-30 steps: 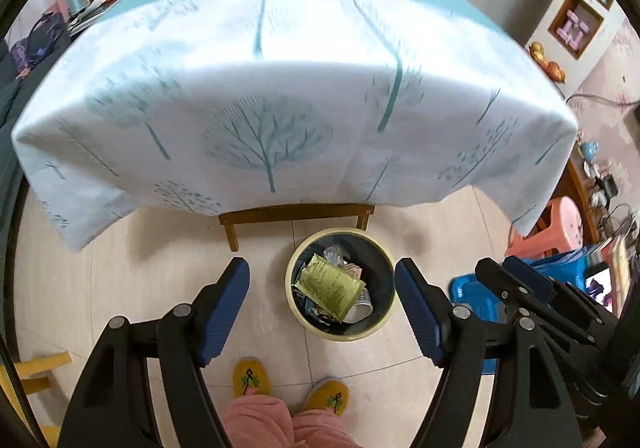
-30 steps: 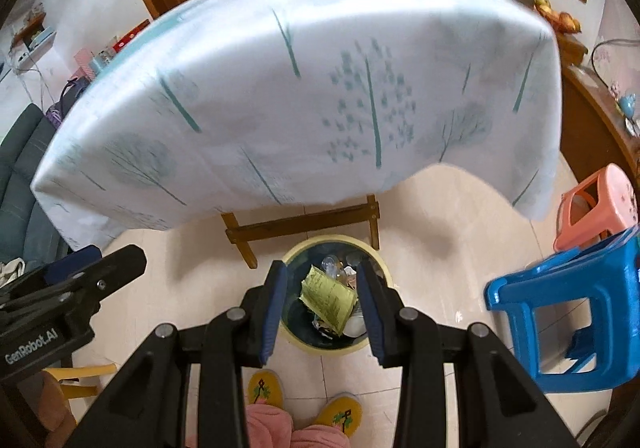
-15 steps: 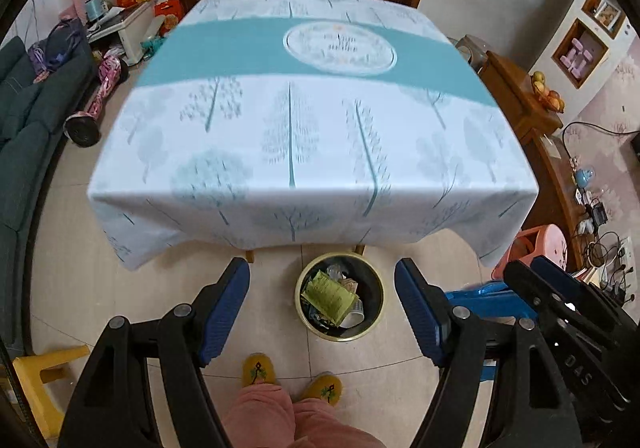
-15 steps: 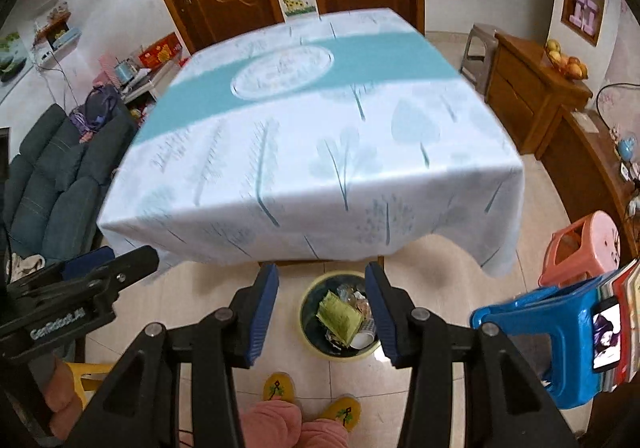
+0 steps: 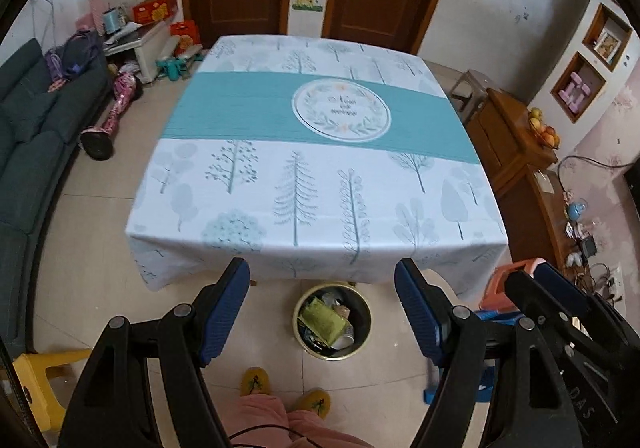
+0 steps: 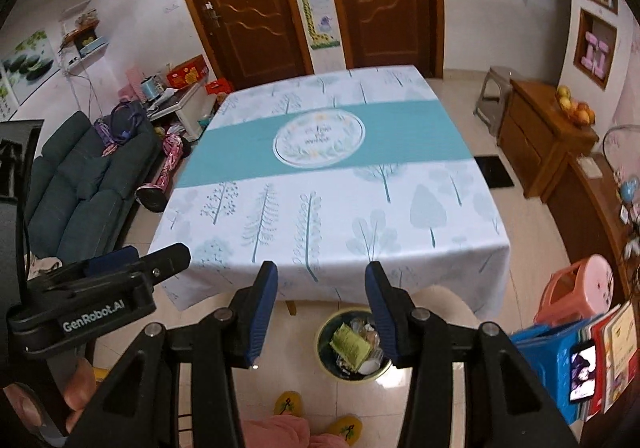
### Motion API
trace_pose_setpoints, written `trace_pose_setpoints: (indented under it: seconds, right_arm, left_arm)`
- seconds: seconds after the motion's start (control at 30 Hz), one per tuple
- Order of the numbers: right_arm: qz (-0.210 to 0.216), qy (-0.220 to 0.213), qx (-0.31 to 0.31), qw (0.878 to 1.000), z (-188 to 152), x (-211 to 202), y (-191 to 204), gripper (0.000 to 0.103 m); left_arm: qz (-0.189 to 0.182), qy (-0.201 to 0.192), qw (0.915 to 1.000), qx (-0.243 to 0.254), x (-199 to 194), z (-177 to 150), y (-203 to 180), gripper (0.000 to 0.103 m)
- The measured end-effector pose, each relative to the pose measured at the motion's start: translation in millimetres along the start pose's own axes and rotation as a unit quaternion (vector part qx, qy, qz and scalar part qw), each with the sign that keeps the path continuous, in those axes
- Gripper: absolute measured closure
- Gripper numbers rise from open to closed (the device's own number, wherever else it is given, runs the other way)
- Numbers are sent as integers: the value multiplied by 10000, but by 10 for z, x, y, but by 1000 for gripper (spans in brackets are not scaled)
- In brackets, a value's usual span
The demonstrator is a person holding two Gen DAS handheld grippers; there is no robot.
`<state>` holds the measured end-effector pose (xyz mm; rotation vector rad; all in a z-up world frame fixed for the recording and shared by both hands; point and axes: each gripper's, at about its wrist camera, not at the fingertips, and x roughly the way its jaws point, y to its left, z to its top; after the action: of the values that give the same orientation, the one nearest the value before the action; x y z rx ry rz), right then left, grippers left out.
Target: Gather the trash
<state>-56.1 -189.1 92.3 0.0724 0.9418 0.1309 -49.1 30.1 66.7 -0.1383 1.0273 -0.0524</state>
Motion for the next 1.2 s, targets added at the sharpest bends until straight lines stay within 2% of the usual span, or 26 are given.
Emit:
trace_pose_setpoints:
  seconds: [0.4,1.2]
  right_arm:
    - [-155,5,-79,9998,88,47,34,57]
    - [-133,-13,-121,9998,141,92,-9,57]
  left_arm:
    - [275,-15,9996,20,18,35,-34,30]
    - [397,-78,9987,303,33,107,-225,30]
